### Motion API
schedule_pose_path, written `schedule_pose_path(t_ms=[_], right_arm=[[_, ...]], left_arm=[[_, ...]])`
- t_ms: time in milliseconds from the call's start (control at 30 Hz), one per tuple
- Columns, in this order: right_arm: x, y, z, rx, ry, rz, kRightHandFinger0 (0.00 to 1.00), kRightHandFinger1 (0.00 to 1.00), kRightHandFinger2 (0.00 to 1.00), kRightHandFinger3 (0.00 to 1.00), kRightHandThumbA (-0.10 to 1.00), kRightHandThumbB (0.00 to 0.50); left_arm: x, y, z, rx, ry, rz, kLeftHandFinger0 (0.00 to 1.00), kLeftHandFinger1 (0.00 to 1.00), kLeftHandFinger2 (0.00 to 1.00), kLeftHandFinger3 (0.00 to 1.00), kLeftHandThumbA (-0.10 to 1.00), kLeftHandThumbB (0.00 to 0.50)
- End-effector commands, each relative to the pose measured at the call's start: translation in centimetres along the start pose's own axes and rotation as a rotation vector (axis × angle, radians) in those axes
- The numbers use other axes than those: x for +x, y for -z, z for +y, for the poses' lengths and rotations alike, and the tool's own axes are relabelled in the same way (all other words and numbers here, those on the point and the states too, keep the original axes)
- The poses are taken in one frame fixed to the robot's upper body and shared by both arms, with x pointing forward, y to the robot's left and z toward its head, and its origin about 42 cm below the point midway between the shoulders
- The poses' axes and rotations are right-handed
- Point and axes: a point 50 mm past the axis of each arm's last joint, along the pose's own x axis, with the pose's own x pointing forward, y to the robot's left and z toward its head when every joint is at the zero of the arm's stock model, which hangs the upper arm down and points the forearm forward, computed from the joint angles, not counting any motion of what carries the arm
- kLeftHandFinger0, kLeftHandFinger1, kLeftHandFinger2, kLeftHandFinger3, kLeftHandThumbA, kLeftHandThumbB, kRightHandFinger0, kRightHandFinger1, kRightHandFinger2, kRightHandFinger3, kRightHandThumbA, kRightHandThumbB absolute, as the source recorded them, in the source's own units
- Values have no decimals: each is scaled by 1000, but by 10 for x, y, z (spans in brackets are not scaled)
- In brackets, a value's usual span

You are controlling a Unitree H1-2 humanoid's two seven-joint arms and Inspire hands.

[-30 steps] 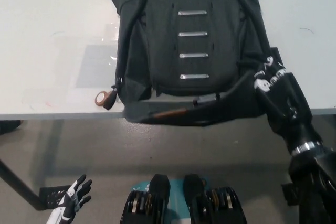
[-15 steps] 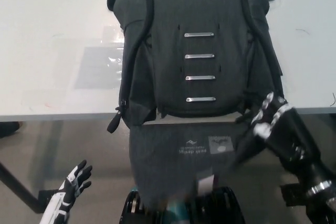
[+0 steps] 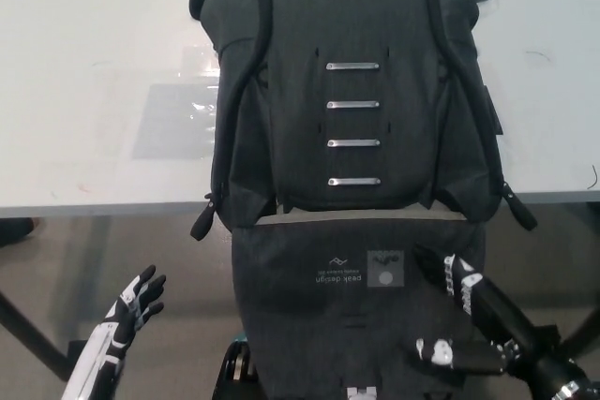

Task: A bag is kept in the middle of the table with its flap loosely closed and the robot uses its right hand to adjust it and opens it

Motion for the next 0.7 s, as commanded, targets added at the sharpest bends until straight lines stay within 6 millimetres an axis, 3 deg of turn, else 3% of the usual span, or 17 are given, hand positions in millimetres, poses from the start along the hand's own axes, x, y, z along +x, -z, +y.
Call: schedule_pose_path(t_ms=[0, 133, 200, 267, 367, 433, 500, 567, 667], right_arm=[[-17, 16, -5, -80, -70, 44, 1000, 1000, 1000, 1000, 1000, 292], [-28, 28, -12, -73, -2, 65, 1000, 1000, 1000, 1000, 1000, 276], [-38, 34, -15, -15, 82, 30, 1000, 1000, 1000, 1000, 1000, 175], [-43, 35, -18, 24, 147, -21, 1000, 1000, 1000, 1000, 1000, 171], [-52, 32, -20, 74, 234, -83, 1000, 1000, 1000, 1000, 1000, 203], [-59, 29, -21, 84, 331, -160, 1000, 1000, 1000, 1000, 1000, 185], [-64, 24, -19, 134, 420, -235, 1000, 1000, 1000, 1000, 1000, 170], [-68, 23, -15, 133, 495, -273, 1000, 1000, 1000, 1000, 1000, 205], [-71, 26, -9, 177, 576, -305, 1000, 1000, 1000, 1000, 1000, 201]], left_arm=[[9, -8, 5, 25, 19, -41, 1000, 1000, 1000, 1000, 1000, 0], [10, -9, 6, 35, 21, -40, 1000, 1000, 1000, 1000, 1000, 0], [10, -8, 7, 39, 28, -37, 1000, 1000, 1000, 1000, 1000, 0], [10, -7, 7, 40, 27, -36, 1000, 1000, 1000, 1000, 1000, 0], [10, -6, 7, 45, 26, -39, 1000, 1000, 1000, 1000, 1000, 0], [10, -7, 6, 48, 24, -38, 1000, 1000, 1000, 1000, 1000, 0], [11, -8, 6, 46, 24, -34, 1000, 1000, 1000, 1000, 1000, 0], [11, -8, 6, 44, 23, -33, 1000, 1000, 1000, 1000, 1000, 0], [11, -7, 5, 36, 22, -33, 1000, 1000, 1000, 1000, 1000, 0]])
